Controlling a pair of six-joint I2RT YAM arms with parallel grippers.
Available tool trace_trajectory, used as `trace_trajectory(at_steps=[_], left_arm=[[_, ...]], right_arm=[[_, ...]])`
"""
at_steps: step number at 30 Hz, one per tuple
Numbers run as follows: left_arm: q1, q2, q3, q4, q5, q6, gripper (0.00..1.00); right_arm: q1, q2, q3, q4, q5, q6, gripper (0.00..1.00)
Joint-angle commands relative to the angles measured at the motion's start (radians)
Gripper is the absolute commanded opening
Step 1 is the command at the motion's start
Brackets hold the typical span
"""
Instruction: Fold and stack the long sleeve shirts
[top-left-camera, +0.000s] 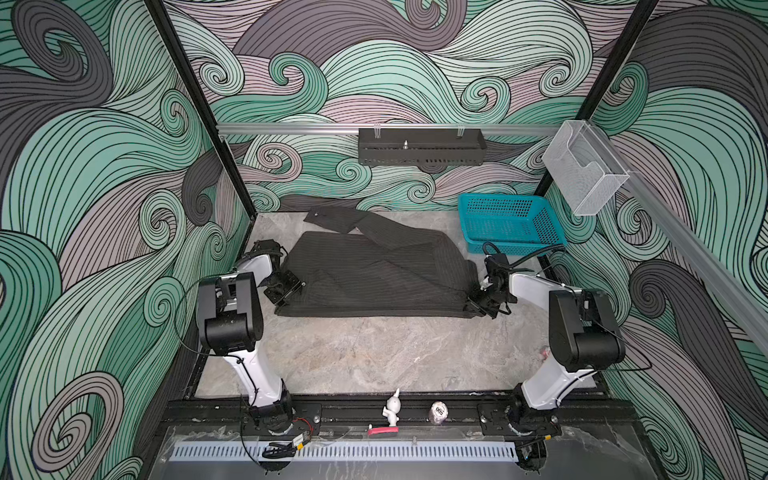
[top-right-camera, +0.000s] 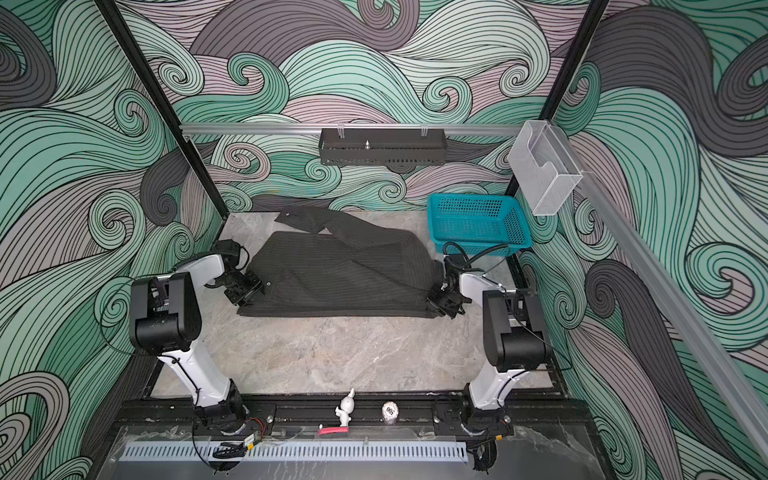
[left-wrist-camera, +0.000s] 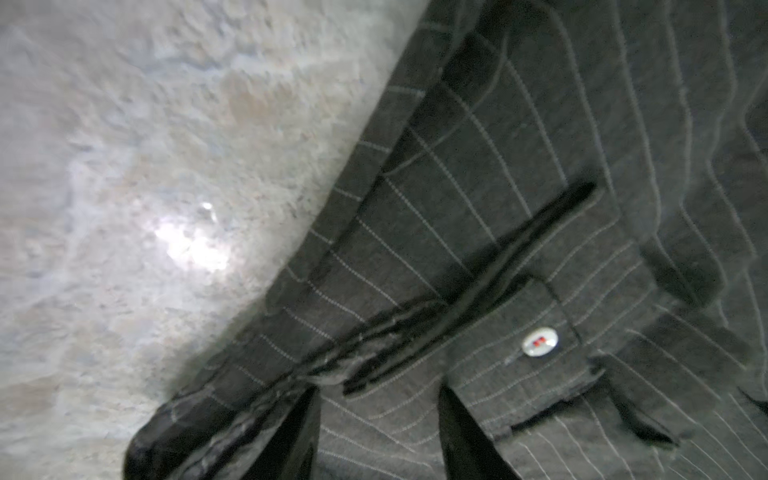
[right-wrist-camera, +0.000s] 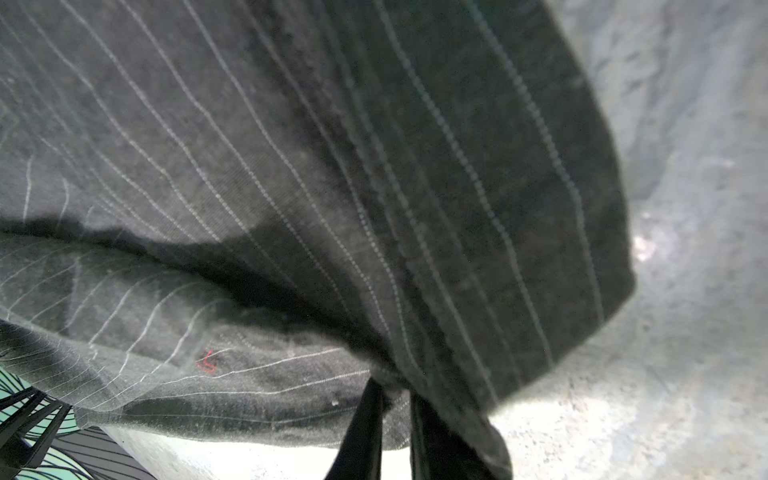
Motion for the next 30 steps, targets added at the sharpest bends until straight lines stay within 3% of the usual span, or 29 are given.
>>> trace_trajectory(at_steps=[1, 10, 14, 21, 30], left_arm=[[0.006, 0.018, -0.001, 0.057, 0.038, -0.038, 0.46], [0.006, 0.051, 0.012, 0.072, 0.051, -0.045, 0.21], [0.008, 0.023, 0.019, 0.057, 0.051, -0.047, 0.0], [0.088, -0.128, -0.002, 0.016, 0.031, -0.037, 0.0], [0.091, -0.04, -0.044, 0.055, 0.079, -0.034, 0.0]], right_arm=[[-0.002, -0.005, 0.003, -0.049, 0.005, -0.015, 0.16], [-0.002, -0.005, 0.005, -0.053, 0.012, -0.014, 0.16], [-0.002, 0.004, 0.006, -0.054, 0.013, -0.011, 0.16], [-0.031, 0.023, -0.015, 0.005, -0.01, 0.042, 0.12], [-0.051, 0.041, -0.034, 0.043, -0.031, 0.072, 0.06]])
